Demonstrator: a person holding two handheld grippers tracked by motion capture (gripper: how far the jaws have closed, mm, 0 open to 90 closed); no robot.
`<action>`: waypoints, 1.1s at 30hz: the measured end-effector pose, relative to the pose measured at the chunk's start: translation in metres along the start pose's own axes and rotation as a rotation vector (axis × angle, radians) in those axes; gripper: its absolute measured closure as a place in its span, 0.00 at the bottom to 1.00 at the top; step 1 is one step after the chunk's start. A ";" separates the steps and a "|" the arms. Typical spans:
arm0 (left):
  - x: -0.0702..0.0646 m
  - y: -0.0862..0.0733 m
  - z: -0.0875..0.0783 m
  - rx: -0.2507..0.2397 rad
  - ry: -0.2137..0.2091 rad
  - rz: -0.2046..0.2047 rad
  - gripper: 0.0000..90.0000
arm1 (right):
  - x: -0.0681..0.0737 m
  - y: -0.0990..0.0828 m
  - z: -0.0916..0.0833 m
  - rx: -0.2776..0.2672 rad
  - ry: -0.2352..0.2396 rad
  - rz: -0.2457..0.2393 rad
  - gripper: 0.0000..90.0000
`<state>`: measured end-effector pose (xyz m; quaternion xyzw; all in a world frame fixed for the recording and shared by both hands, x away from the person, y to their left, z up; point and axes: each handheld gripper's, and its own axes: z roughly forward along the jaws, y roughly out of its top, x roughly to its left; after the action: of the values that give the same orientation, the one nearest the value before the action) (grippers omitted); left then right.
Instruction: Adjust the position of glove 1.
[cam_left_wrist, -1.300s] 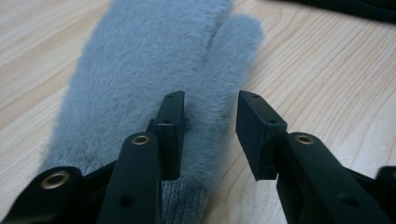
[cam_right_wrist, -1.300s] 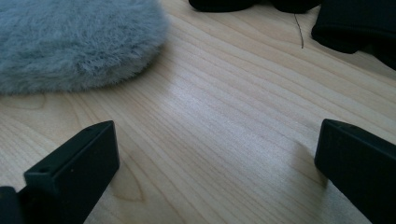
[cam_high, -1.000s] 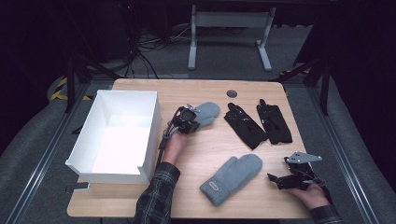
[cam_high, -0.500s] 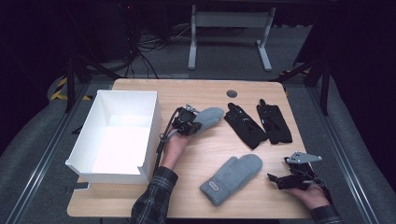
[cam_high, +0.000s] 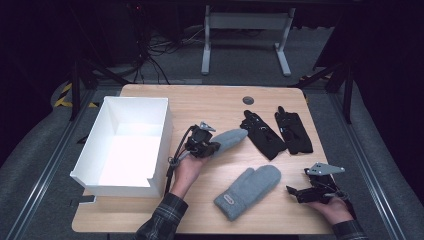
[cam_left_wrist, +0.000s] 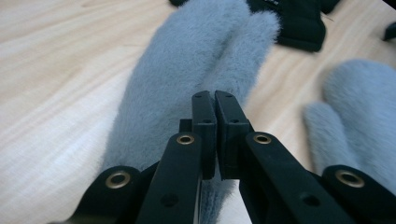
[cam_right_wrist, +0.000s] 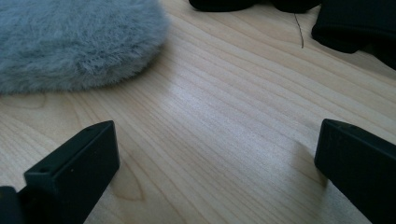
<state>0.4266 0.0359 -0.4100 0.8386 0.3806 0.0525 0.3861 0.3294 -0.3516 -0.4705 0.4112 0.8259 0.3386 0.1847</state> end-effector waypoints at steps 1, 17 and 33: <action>-0.005 -0.003 -0.001 -0.003 -0.010 0.002 0.98 | 0.000 0.000 0.000 0.000 0.000 0.000 0.00; -0.045 -0.027 0.010 0.048 -0.112 0.091 0.86 | 0.000 0.001 0.001 0.001 0.003 -0.002 0.00; 0.007 -0.013 0.009 0.006 -0.027 0.099 0.64 | 0.000 0.000 0.000 0.000 0.002 -0.003 0.00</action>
<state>0.4270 0.0403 -0.4266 0.8582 0.3335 0.0588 0.3857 0.3298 -0.3517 -0.4705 0.4096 0.8267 0.3387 0.1844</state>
